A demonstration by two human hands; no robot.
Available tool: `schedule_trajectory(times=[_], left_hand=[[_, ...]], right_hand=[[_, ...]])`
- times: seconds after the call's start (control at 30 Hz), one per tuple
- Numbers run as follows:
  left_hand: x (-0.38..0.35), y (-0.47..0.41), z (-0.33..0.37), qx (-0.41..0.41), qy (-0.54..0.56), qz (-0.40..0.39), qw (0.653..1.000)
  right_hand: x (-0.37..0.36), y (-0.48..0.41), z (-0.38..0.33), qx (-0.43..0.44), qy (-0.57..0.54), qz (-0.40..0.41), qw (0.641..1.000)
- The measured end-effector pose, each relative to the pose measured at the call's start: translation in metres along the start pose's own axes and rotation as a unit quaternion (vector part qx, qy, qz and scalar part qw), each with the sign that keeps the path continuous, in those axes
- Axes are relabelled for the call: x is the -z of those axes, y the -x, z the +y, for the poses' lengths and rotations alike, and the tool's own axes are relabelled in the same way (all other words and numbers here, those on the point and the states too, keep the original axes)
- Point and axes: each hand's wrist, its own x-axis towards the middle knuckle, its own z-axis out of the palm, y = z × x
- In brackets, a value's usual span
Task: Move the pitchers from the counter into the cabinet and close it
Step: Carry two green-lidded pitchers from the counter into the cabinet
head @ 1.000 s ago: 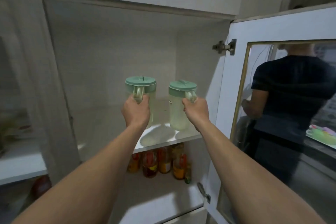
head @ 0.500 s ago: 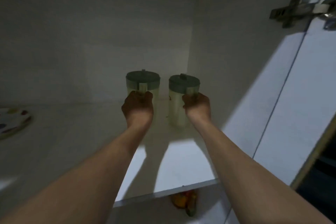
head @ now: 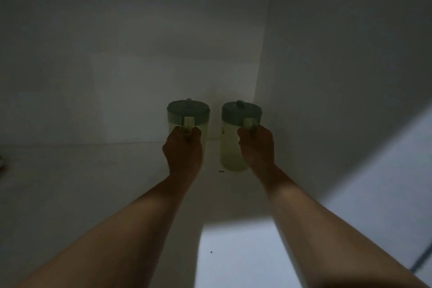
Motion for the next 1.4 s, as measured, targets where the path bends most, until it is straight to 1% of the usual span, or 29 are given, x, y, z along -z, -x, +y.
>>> schedule_trajectory(times=[0.2, 0.4, 0.5, 0.57, 0.67, 0.73, 0.8, 0.83, 0.93, 1.0, 1.1, 1.2, 1.33, 1.4], left_hand=[[-0.030, -0.020, -0.003, -0.009, -0.002, -0.009, 1.000], [-0.043, -0.035, -0.007, -0.007, -0.009, -0.019, 1.000], [-0.045, -0.040, -0.007, 0.011, -0.008, -0.033, 0.999], [-0.046, -0.043, -0.008, 0.025, -0.006, -0.049, 0.998], [-0.042, -0.041, -0.007, 0.034, -0.040, -0.070, 0.996], [-0.036, -0.039, -0.006, 0.051, -0.036, -0.077, 0.995], [-0.030, -0.034, -0.002, 0.059, -0.023, -0.071, 0.995], [-0.027, -0.032, 0.000, 0.058, -0.043, -0.063, 0.995], [-0.012, -0.022, 0.014, 0.065, -0.133, -0.062, 0.987], [0.000, -0.014, 0.024, 0.071, -0.139, -0.075, 0.985], [0.024, -0.001, 0.042, 0.052, -0.170, -0.077, 0.981], [0.054, 0.015, 0.062, 0.021, -0.202, -0.084, 0.976], [0.107, 0.042, 0.091, -0.015, -0.227, -0.120, 0.966], [0.143, 0.060, 0.105, -0.065, -0.261, -0.137, 0.953]], right_hand=[[-0.009, -0.029, 0.006, -0.006, 0.005, -0.008, 1.000], [-0.013, -0.045, 0.009, -0.014, -0.004, -0.026, 1.000], [-0.012, -0.047, 0.006, -0.018, 0.005, -0.032, 0.999], [-0.010, -0.047, 0.003, -0.020, 0.031, -0.043, 0.998], [-0.004, -0.042, -0.004, -0.028, 0.088, -0.061, 0.994], [0.002, -0.037, -0.008, -0.034, 0.112, -0.062, 0.991], [0.009, -0.028, -0.015, -0.028, 0.147, -0.063, 0.987], [0.012, -0.024, -0.019, -0.020, 0.171, -0.066, 0.983], [0.024, 0.000, -0.037, 0.010, 0.230, -0.066, 0.971], [0.032, 0.018, -0.051, 0.025, 0.252, -0.063, 0.965], [0.048, 0.044, -0.076, 0.036, 0.288, -0.066, 0.955], [0.061, 0.077, -0.102, 0.040, 0.305, -0.067, 0.949], [0.078, 0.135, -0.135, 0.046, 0.324, -0.077, 0.942], [0.090, 0.169, -0.154, 0.061, 0.320, -0.073, 0.943]])
